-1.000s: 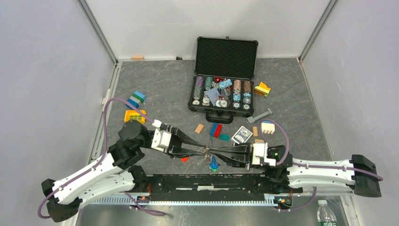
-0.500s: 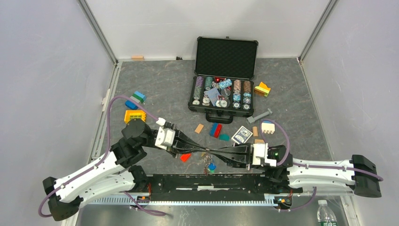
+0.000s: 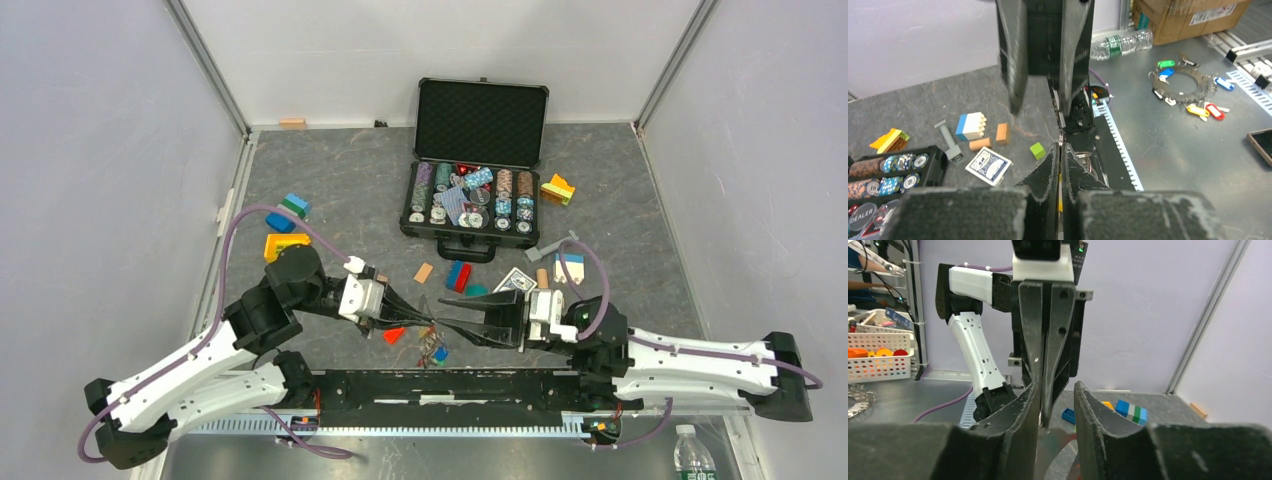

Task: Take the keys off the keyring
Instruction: Remove the key from the keyring.

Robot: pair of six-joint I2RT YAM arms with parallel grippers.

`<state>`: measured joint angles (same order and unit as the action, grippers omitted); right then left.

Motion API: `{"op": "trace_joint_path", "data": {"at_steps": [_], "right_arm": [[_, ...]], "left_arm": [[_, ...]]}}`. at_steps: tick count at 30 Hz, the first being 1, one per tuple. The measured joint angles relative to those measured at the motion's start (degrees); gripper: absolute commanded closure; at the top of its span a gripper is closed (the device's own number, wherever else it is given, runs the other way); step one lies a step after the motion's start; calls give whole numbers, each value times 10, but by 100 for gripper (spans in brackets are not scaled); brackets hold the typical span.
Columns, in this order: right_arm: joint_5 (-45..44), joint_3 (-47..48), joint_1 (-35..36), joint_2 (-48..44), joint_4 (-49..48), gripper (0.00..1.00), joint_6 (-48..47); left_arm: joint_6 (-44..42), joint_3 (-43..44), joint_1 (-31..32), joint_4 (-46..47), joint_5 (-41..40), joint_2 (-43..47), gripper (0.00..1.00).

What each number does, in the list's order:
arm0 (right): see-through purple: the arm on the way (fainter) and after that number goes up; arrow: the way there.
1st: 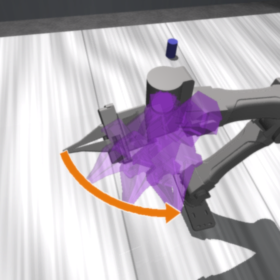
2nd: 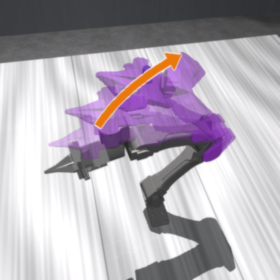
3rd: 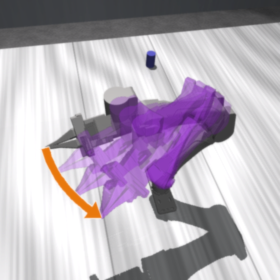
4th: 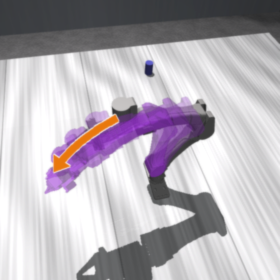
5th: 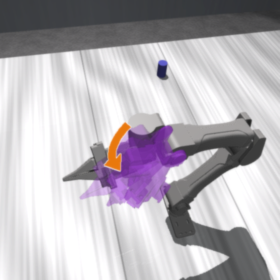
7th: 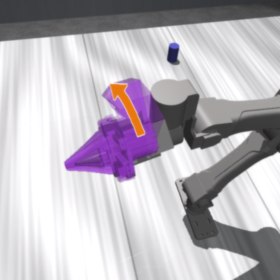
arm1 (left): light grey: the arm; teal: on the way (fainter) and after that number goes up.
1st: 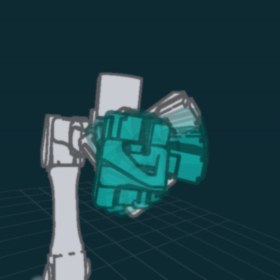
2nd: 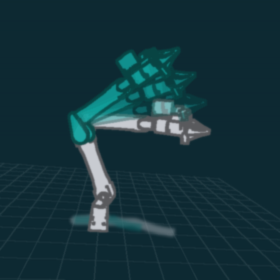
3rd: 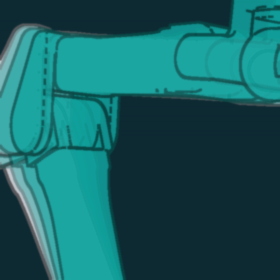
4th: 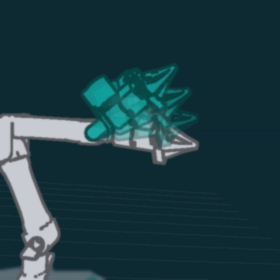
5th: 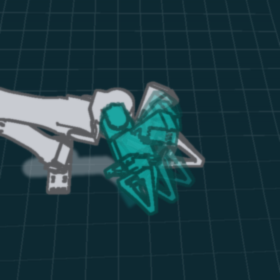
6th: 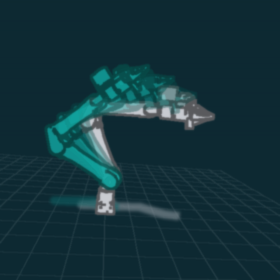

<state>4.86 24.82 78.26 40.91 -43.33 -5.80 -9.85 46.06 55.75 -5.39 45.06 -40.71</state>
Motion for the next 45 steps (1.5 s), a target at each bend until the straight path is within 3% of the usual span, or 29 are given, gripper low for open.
{"op": "trace_joint_path", "data": {"at_steps": [5, 12, 17, 22, 28, 45], "right_arm": [[1, 112, 0, 10, 163, 59, -23], [-5, 290, 0, 104, 407, 56, -38], [8, 316, 0, 131, 517, 58, -47], [7, 316, 0, 132, 558, 62, -48], [1, 316, 0, 133, 570, 59, -48], [-16, 316, 0, 173, 556, 69, -48]], "left_arm": [[-66, 52, 0, -114, -12, -16, 98], [-165, 156, 0, -287, -44, -68, 98], [-215, 238, 0, -400, -76, -114, 98], [-242, 281, 0, -478, -107, -148, 98], [-252, 292, 0, -518, -121, -160, 98], [-271, 301, 0, -534, -104, -167, 98]]}}
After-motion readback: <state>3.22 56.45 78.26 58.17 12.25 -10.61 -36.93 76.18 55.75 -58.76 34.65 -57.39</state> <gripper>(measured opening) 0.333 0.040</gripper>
